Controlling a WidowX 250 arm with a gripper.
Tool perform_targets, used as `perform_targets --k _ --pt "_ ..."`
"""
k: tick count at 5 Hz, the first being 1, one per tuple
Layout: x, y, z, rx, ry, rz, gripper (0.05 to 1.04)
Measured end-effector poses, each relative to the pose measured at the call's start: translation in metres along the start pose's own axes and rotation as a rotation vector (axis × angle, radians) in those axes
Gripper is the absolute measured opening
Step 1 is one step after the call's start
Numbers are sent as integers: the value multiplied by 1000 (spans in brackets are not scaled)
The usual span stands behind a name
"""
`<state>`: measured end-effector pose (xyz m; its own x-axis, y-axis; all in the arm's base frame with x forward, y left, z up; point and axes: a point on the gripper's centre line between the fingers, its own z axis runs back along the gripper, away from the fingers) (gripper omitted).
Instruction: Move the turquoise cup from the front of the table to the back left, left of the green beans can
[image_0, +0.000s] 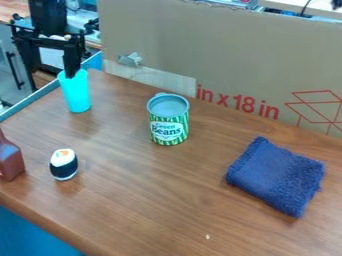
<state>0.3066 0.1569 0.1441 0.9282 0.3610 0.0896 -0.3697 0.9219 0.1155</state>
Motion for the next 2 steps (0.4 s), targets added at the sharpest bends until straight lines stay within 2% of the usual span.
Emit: perform_targets --k 1,2 --pt "-32 -21 12 1 13 -77 1001" --pt "-46 -26 20 0 14 -103 1001"
